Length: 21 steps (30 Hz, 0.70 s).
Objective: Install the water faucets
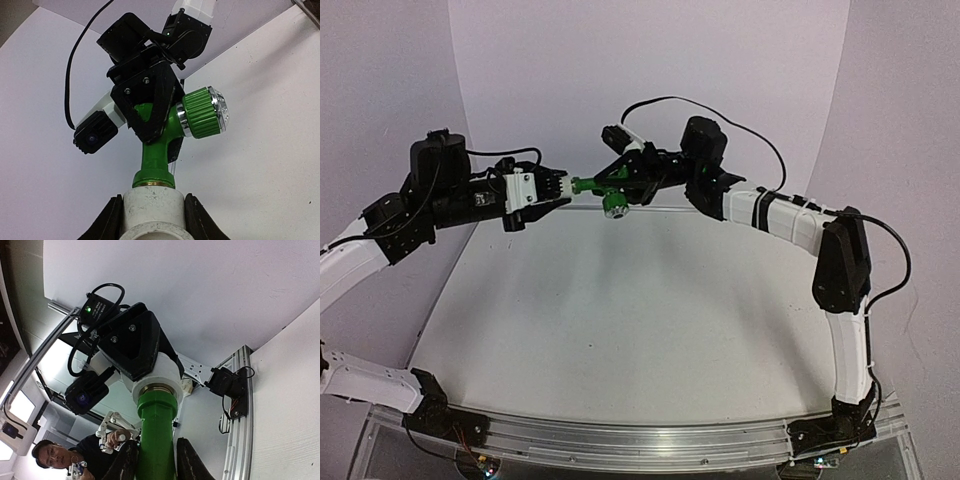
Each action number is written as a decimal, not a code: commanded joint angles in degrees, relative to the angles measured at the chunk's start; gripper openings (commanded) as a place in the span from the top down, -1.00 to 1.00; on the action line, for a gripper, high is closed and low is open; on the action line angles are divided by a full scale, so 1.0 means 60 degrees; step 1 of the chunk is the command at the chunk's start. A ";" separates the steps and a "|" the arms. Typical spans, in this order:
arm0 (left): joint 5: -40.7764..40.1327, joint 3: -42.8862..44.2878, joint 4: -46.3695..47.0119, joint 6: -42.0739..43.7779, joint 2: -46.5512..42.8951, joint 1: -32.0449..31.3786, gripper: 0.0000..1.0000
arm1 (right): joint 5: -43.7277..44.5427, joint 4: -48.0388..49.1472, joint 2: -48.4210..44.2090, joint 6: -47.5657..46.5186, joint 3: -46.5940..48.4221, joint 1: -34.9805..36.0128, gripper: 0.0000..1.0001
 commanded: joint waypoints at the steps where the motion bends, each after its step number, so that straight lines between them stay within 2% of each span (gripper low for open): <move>1: 0.0692 -0.0738 0.0157 0.0637 0.0970 -0.0581 1.00 | 0.1250 0.2292 -0.0046 0.2853 0.0411 0.0975 1.00; 5: 0.0781 -0.0979 0.0643 0.0654 0.0945 -0.0580 1.00 | 0.1518 0.3666 0.0133 0.4957 -0.0239 0.0951 1.00; 9: 0.0878 -0.1066 0.0683 0.0513 0.0983 -0.0584 1.00 | 0.2375 0.5404 0.0162 0.7275 -0.1366 0.0924 1.00; 14: 0.0942 -0.1367 0.0835 0.0130 0.0962 -0.0580 1.00 | 0.3015 0.5609 -0.0377 0.7700 -0.2366 0.0929 0.98; 18: 0.0868 -0.1519 0.1107 -0.0473 0.0854 -0.0587 1.00 | 0.3102 0.5604 -0.0632 0.7476 -0.2729 0.0887 0.68; 21: 0.0671 -0.1697 0.1477 -0.0865 0.0709 -0.0556 1.00 | 0.3260 0.5593 -0.0820 0.7149 -0.3136 0.0759 0.37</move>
